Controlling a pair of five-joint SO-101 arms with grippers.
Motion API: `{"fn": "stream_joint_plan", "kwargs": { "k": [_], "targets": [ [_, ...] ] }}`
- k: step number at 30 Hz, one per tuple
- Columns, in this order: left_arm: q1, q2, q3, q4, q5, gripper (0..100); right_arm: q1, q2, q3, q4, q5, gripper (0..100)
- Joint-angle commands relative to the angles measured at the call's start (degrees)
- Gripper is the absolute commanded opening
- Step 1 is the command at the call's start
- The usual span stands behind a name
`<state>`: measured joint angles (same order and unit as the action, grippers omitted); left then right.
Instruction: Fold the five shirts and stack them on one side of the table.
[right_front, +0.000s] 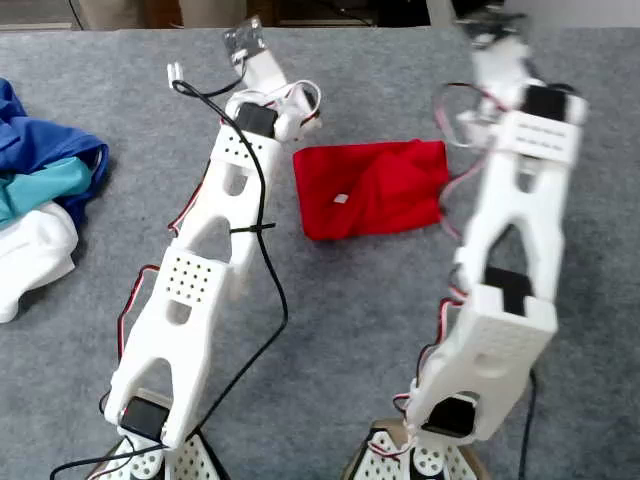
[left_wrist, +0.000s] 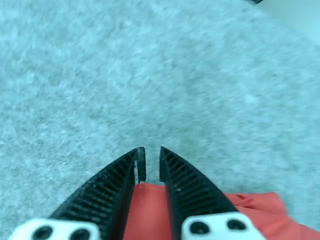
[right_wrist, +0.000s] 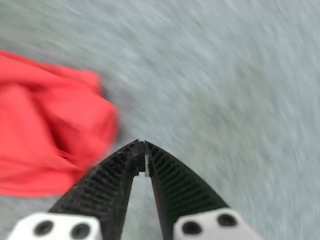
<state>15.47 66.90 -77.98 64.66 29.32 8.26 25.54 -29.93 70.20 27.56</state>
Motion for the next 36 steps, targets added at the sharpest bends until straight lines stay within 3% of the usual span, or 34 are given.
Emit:
{"fn": "stream_joint_plan", "kwargs": {
  "k": [1,6,13,24,36],
  "targets": [
    [-0.9,0.2,-0.1,-1.3,-0.1,5,-6.4,-0.2,-3.3,-0.9,0.0,0.9],
    [-4.0,0.7,-0.1,0.5,5.5,5,-10.8,5.6,-4.2,-2.0,0.4,0.9],
    [-7.4,0.7,-0.1,1.1,6.6,5,-14.2,18.0,-18.6,3.6,0.5,0.9],
    [-7.7,0.7,-0.1,0.7,6.2,5,-12.5,31.8,-37.8,18.0,2.5,0.8],
    [-7.0,0.8,-0.2,0.6,4.6,5,-10.8,34.5,-47.7,31.7,3.3,0.6]
  ]
}}
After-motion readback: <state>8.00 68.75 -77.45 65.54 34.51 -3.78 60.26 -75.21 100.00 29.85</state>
